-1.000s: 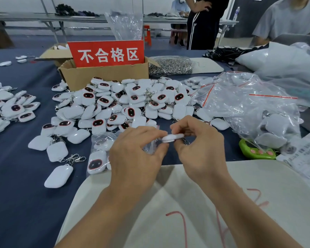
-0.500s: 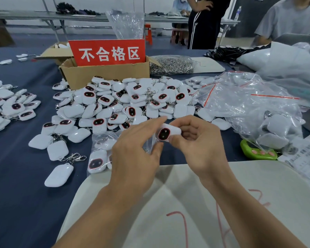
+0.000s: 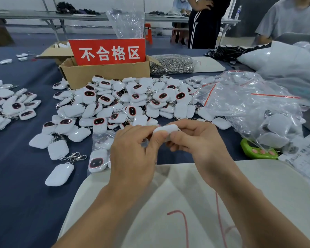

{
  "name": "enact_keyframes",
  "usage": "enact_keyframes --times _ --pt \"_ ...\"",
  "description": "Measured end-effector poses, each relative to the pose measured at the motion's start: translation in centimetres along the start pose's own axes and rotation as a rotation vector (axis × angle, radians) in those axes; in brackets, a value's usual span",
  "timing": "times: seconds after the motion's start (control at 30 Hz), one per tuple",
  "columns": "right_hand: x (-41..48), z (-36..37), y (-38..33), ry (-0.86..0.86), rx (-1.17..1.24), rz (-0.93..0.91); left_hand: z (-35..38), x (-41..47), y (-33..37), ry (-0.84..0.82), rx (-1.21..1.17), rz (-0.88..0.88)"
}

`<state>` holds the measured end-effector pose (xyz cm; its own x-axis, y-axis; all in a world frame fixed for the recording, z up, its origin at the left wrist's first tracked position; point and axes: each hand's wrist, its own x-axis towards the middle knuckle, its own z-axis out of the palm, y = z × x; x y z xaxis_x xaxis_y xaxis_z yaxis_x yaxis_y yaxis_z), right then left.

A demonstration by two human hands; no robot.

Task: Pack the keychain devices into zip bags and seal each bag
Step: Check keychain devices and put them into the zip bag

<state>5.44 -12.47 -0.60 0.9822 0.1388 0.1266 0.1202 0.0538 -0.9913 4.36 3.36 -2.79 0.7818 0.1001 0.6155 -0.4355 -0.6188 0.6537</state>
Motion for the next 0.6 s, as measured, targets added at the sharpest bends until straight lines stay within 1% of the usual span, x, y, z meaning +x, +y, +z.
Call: enact_keyframes --times 0.1,0.2,0.3,0.4,0.47,0.6 --pt "0.3 0.2 0.5 0.134 0.004 0.039 0.1 0.3 0.0 -0.006 0.044 -0.085" --pt "0.6 -0.1 0.6 0.262 0.055 0.086 0.1 0.4 0.0 -0.075 0.188 -0.127" --pt "0.9 -0.6 0.6 0.327 0.114 0.130 0.2 0.3 -0.1 -0.140 0.298 -0.140" --pt "0.8 -0.8 0.7 0.345 0.127 0.149 0.2 0.2 -0.2 -0.174 0.266 -0.196" --pt "0.7 -0.6 0.8 0.341 0.038 0.127 0.3 0.2 -0.3 -0.175 0.195 -0.226" --pt "0.5 0.7 1.6 0.333 -0.249 0.040 0.4 0.2 -0.5 -0.140 0.113 -0.216"
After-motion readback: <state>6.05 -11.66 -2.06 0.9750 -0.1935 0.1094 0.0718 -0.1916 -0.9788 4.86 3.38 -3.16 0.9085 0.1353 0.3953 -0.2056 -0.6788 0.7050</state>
